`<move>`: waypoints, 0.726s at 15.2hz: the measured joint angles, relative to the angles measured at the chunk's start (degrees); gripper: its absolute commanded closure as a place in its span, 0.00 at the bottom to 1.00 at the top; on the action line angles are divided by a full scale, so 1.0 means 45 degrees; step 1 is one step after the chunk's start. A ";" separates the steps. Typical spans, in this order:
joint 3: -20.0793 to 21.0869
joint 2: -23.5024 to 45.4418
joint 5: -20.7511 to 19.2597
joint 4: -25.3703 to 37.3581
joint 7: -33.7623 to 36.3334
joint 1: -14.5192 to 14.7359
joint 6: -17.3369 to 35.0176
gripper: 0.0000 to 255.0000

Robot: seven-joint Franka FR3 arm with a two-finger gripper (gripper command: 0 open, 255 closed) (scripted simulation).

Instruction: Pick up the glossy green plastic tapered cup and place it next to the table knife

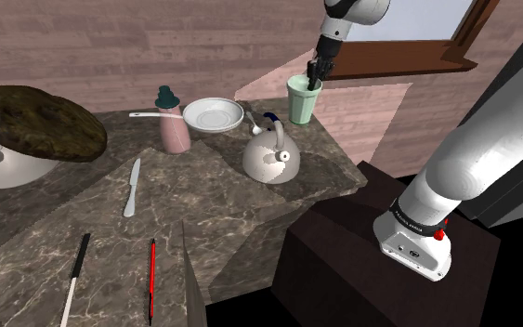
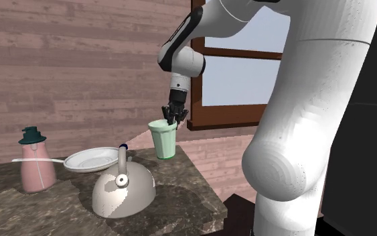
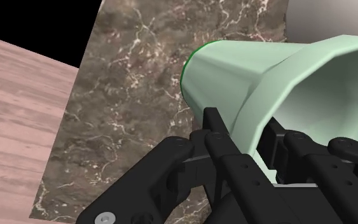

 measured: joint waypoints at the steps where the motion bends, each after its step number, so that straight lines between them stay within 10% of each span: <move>1: -0.0007 -0.0051 -0.0029 0.0100 0.0021 -0.0012 -0.0147 1.00; 11: 0.0064 -0.0521 -0.0270 0.1365 0.0464 -0.0018 -0.1817 1.00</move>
